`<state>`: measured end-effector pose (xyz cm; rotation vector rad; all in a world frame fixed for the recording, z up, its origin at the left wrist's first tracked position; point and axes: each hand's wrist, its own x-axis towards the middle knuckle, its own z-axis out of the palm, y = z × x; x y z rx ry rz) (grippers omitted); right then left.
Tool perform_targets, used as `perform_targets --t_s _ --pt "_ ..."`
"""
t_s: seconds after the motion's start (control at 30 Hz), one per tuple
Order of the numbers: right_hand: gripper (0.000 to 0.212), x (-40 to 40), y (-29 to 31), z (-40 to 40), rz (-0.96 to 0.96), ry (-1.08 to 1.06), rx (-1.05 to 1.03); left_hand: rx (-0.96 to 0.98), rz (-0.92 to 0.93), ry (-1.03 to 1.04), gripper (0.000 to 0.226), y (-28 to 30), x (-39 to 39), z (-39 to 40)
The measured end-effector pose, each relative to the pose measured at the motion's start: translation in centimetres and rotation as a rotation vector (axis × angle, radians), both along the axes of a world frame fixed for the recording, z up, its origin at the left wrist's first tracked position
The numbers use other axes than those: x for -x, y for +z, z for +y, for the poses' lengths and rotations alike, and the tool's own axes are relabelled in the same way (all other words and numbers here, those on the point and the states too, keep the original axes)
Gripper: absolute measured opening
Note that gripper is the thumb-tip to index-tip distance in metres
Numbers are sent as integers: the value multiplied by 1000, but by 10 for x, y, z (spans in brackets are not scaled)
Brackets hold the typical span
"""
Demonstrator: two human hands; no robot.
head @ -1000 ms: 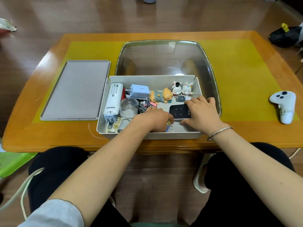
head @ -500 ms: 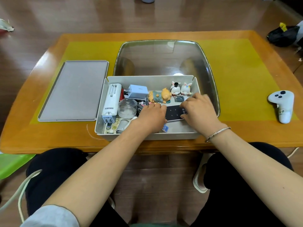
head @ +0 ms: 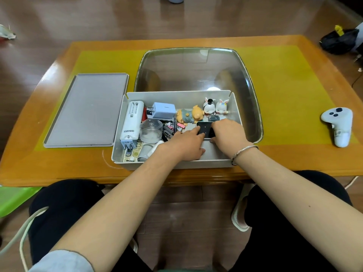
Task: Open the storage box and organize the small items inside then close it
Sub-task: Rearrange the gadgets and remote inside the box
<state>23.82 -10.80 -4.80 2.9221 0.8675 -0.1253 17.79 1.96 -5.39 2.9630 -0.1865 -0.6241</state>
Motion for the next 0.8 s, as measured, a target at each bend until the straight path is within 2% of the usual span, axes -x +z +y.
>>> perform_targets --t_s 0.17,0.43,0.8 --pt "25 8 1 -6 79 -31 -48 -29 42 -36 66 -2 -2 -2" --pt "29 23 -2 -11 352 -66 -65 -24 46 -39 69 -4 -3 -1" --pt "30 26 1 -10 376 -124 -85 0 27 -28 76 -6 -3 -1"
